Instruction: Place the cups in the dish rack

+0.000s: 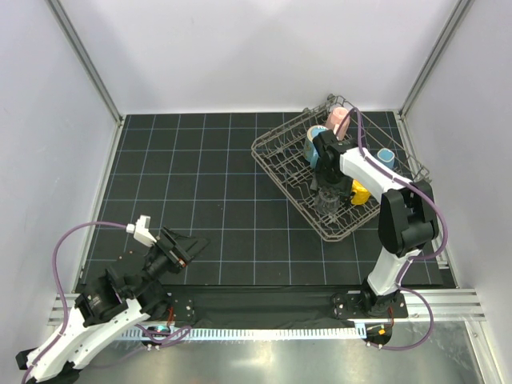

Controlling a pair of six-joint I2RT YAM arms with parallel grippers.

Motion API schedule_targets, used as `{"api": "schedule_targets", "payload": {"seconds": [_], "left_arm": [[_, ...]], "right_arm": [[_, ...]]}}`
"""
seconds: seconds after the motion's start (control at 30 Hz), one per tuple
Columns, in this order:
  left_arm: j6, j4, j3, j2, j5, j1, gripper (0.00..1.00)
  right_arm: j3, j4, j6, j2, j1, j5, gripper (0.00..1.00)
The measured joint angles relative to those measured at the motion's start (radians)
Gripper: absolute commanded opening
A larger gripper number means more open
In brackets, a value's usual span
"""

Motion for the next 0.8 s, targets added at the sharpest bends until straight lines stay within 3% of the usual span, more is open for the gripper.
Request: {"api": "schedule_targets", "payload": {"seconds": [0.03,0.1,0.17,0.2,0.33,0.37,0.47,0.5,0.8], "left_arm": [[-0.003,0.000,-0.001,0.000,0.000,0.000,0.89],[-0.006,0.001,-0.003,0.000,0.000,0.000,0.89],[-0.009,0.000,-0.005,0.000,0.001,0.000,0.89],[-0.010,0.000,-0.005,0.000,0.002,0.000,0.89],[-0.011,0.000,-0.005,0.000,0.005,0.000,0.89],[-0.011,0.000,-0.005,0.000,0.008,0.000,0.89],[-0.011,0.000,-0.005,0.000,0.011,0.000,0.89],[-0.012,0.000,-0.005,0.000,0.012,0.000,0.89],[-0.019,0.000,-0.007,0.000,0.021,0.000,0.89]], "right_arm": [[-0.002,0.003,-0.003,0.000,0.000,-0.003,0.36],[-0.005,0.013,-0.009,-0.001,-0.002,-0.012,0.49],[-0.016,0.032,-0.014,-0.006,-0.002,-0.024,0.52],[-0.020,0.037,-0.017,-0.010,-0.002,-0.024,0.65],[-0.033,0.048,-0.023,-0.023,-0.002,-0.025,0.77],[-0.037,0.049,-0.025,-0.027,-0.002,-0.024,0.86],[-0.049,0.048,-0.032,-0.039,-0.002,-0.024,0.88],[-0.053,0.048,-0.034,-0.044,-0.002,-0.024,0.99],[-0.097,0.053,-0.064,-0.127,-0.002,-0.041,1.00]]}}
